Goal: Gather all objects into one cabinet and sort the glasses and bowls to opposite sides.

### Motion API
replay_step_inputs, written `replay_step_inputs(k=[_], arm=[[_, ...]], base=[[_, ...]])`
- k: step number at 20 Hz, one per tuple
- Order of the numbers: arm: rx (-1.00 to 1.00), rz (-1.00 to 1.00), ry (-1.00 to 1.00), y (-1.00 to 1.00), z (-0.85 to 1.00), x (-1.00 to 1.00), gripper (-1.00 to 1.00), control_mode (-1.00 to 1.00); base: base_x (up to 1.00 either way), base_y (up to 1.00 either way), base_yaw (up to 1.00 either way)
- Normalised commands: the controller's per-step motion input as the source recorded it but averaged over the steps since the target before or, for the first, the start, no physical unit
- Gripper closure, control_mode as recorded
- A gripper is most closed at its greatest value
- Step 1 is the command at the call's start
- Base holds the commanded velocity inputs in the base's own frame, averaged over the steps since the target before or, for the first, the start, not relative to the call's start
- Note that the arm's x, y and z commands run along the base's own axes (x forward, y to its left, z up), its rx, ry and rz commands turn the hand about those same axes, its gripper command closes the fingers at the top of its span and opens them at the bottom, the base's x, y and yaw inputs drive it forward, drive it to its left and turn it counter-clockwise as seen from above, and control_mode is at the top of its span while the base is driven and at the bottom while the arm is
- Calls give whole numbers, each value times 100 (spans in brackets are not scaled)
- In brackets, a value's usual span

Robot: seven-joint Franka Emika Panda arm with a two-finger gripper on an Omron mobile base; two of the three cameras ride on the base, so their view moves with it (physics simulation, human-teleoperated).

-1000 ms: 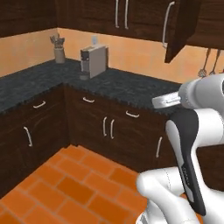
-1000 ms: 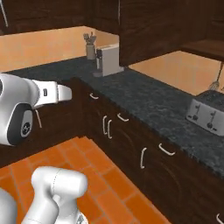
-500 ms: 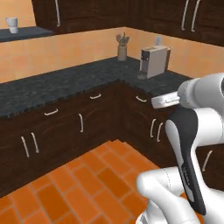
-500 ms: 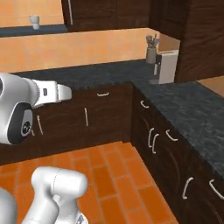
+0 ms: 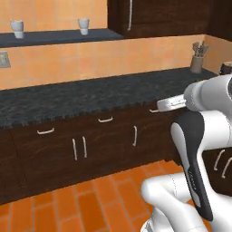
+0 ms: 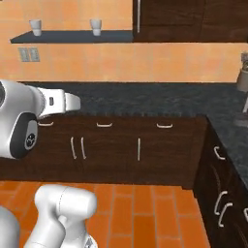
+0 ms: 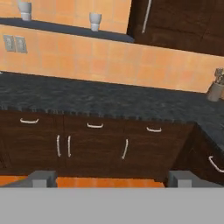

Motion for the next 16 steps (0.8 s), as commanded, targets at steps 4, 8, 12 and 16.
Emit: replay_step_inputs(k=[4,8,12,16], arm=[[0,0,0,0,0,0,-100,100],[0,0,0,0,0,0,-100,100],[0,0,0,0,0,0,-100,100],[0,0,0,0,0,0,-100,100]], base=[[35,0,80],[59,-1,79],[89,-30,68],[90,-47,67]])
